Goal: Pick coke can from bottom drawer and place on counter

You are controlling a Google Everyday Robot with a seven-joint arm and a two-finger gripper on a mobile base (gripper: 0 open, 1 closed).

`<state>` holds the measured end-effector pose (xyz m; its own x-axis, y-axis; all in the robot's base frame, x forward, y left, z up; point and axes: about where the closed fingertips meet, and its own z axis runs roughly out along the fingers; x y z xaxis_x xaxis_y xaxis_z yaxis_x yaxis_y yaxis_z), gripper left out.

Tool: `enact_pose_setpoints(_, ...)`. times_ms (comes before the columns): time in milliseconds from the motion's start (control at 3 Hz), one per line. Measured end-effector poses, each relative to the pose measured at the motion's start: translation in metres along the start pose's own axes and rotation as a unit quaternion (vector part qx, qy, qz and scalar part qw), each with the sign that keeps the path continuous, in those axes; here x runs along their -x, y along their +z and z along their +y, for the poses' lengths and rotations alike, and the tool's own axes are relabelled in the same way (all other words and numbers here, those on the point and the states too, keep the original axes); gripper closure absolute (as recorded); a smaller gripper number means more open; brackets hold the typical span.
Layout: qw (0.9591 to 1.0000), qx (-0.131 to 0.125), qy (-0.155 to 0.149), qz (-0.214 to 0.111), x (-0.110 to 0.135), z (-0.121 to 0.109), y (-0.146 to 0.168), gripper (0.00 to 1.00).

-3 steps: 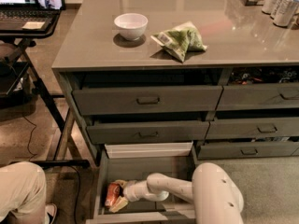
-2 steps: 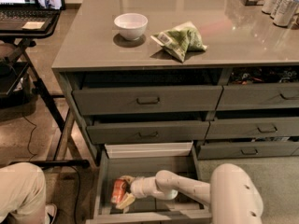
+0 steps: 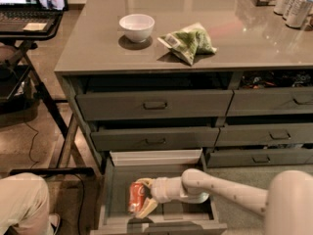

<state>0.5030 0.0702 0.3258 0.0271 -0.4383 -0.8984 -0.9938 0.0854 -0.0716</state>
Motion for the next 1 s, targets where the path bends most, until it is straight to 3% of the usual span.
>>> enact_pose_setpoints(667, 0.9985, 0.01, -0.001, 0.054, 0.096, 0.017, -0.09, 1.0)
enact_pose_setpoints(1000, 0.9957, 0.002, 0.009, 0.093, 0.145, 0.02, -0.115, 1.0)
